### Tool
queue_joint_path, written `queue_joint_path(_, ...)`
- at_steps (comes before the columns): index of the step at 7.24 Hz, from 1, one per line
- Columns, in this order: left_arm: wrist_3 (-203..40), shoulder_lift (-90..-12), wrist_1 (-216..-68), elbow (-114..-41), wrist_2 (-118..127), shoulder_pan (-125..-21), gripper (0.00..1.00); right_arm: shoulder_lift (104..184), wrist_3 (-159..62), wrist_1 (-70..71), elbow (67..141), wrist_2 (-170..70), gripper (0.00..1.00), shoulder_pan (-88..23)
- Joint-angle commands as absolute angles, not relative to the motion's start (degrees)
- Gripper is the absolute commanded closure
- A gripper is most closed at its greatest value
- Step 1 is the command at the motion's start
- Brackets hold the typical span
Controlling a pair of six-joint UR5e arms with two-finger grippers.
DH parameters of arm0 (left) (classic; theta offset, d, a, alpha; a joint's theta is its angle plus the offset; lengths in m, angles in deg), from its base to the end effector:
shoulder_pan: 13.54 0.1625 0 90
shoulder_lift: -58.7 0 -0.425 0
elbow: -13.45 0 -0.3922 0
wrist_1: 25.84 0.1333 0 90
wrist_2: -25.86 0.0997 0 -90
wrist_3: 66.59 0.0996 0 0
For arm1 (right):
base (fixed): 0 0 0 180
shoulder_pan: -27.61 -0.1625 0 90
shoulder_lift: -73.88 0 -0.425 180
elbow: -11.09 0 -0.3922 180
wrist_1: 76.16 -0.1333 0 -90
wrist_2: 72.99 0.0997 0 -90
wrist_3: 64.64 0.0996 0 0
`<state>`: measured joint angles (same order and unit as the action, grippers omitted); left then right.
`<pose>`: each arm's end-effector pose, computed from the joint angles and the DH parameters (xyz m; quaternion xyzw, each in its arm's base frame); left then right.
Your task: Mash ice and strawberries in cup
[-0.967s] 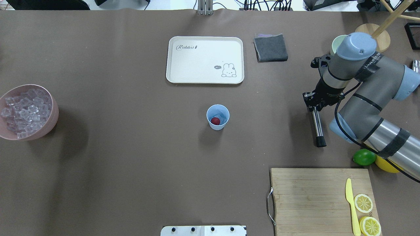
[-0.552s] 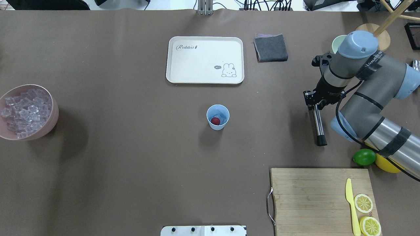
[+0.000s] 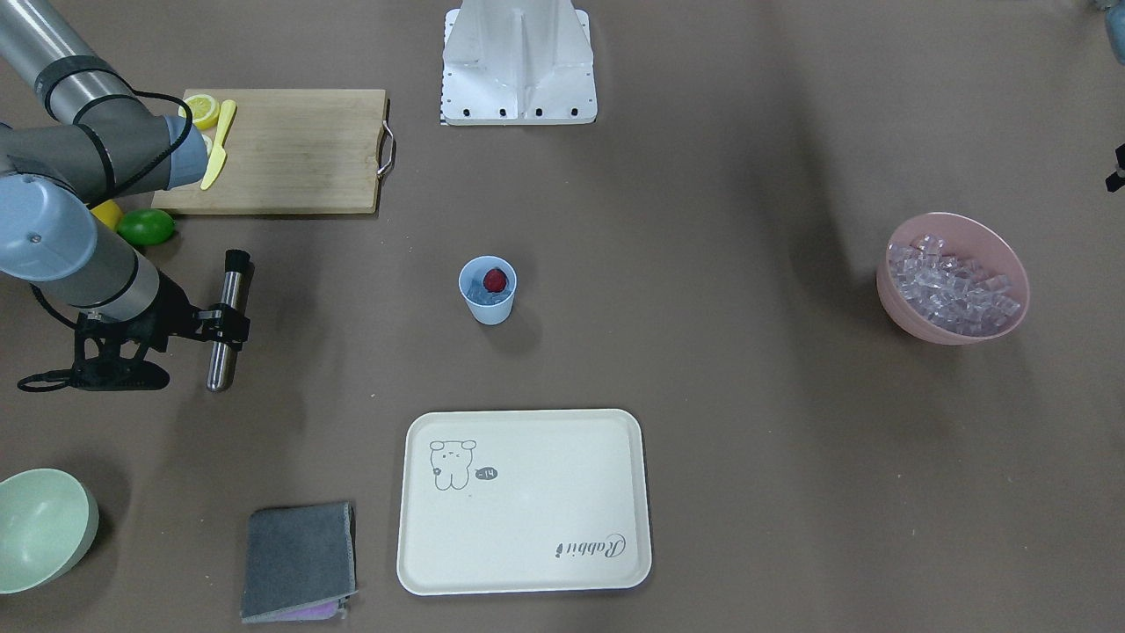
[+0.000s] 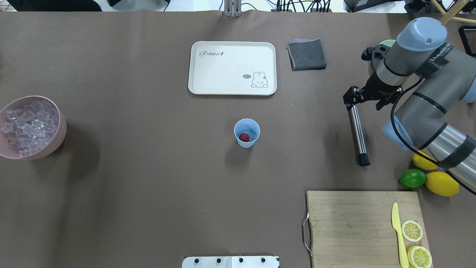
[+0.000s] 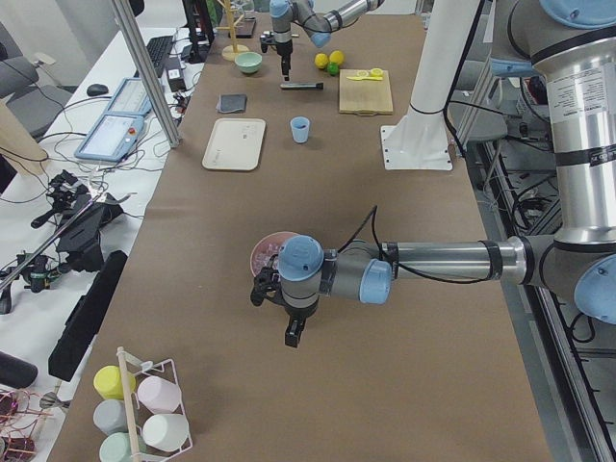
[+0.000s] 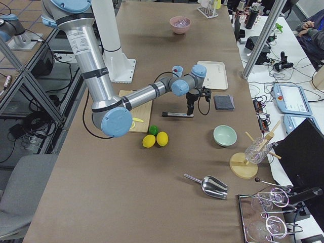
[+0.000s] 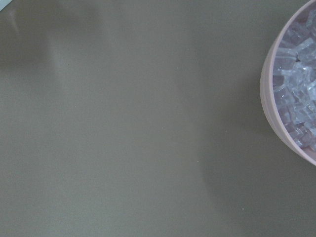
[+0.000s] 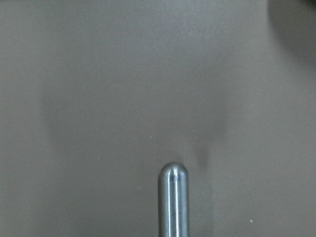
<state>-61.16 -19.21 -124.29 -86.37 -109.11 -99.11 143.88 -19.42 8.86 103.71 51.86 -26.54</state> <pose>-0.0311 -0.4132 0.6529 0.0531 0.3814 0.0998 0.9175 -0.3092 -0.5583 0.4373 -0.0160 -0.3689 0.0045 0.9293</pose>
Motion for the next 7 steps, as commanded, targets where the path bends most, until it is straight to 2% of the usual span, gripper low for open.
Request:
queue_joint_path(1, -61.23, -24.24, -109.33, -86.75, -109.14, -99.41, 0.01, 144.8, -21.99, 11.1, 108.8, 51.98, 0.0, -32.56)
queue_joint_path(3, -60.62, -24.98, -105.91, -86.66, -109.14, -99.5, 0.01, 146.9, -36.34, 23.18, 116.86, 52.07, 0.0, -38.02)
queue_joint_path(4, -60.53, -24.89, -106.0, -86.31, -109.23, -99.5, 0.01, 150.39, -45.65, 25.85, 118.73, 52.07, 0.0, -42.57)
queue_joint_path(7, -60.53, -23.48, -107.75, -86.4, -109.23, -99.5, 0.01, 164.27, -67.93, 25.62, 118.76, 53.04, 0.0, -56.99)
